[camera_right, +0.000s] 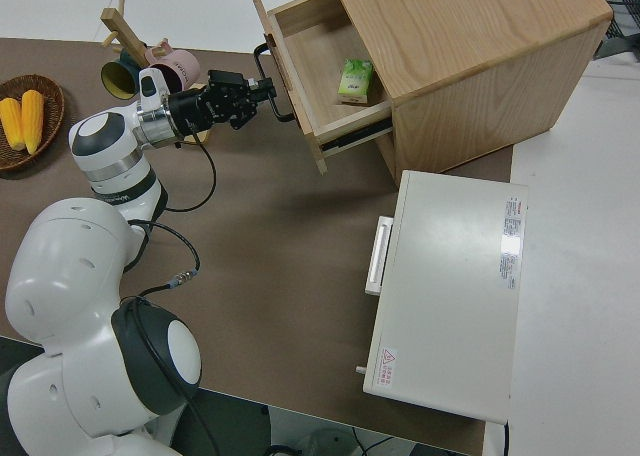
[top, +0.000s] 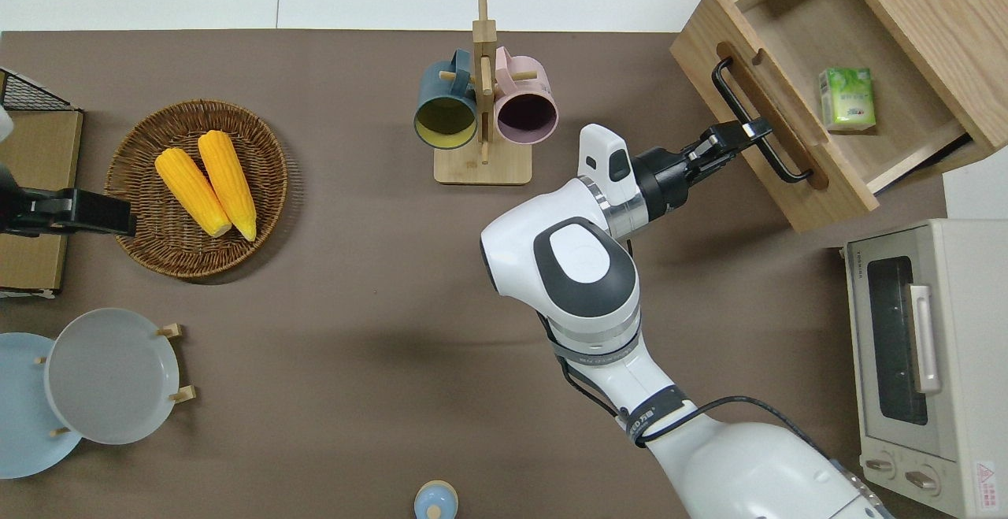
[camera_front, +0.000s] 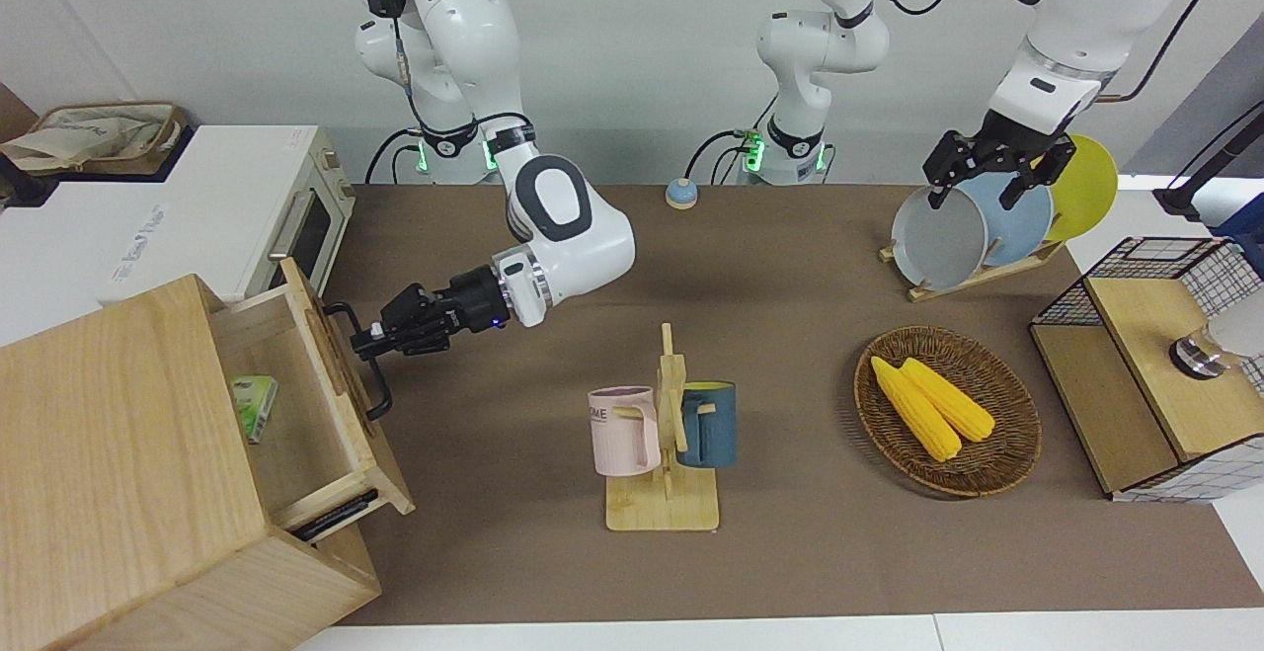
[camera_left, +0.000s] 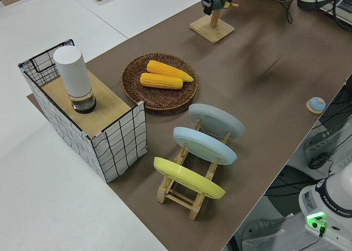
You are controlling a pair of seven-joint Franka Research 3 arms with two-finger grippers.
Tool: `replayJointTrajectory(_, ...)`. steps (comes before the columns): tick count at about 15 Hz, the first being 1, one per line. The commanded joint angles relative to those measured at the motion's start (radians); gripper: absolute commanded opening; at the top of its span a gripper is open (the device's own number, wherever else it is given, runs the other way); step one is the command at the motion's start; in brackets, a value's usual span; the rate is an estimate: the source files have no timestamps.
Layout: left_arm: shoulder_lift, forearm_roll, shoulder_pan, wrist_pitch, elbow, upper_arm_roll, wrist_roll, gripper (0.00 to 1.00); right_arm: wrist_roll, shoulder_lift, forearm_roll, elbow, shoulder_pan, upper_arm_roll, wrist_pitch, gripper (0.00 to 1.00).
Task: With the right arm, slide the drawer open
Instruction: 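Pull the handle with the right gripper toward the robot, sliding the drawer out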
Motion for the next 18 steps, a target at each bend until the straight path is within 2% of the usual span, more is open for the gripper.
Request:
replayJointTrajectory(1, 0.012, 0.014, -0.017, 0.001, 0.020, 0.016, 0.007, 1.00, -0.033, -0.002, 0.015, 0.000, 0.036, -0.001, -0.016, 0.000)
replayJointTrajectory(6, 0.012, 0.014, -0.017, 0.001, 0.020, 0.016, 0.007, 1.00, -0.038, -0.002, 0.023, 0.001, 0.067, -0.001, -0.034, 0.000)
replayJointTrajectory(11, 0.012, 0.015, -0.017, 0.001, 0.020, 0.016, 0.007, 1.00, -0.040, -0.002, 0.053, 0.004, 0.127, -0.001, -0.065, 0.000)
replayJointTrajectory(18, 0.012, 0.015, -0.017, 0.001, 0.020, 0.016, 0.007, 1.00, -0.083, -0.002, 0.081, 0.036, 0.174, -0.001, -0.088, 0.000)
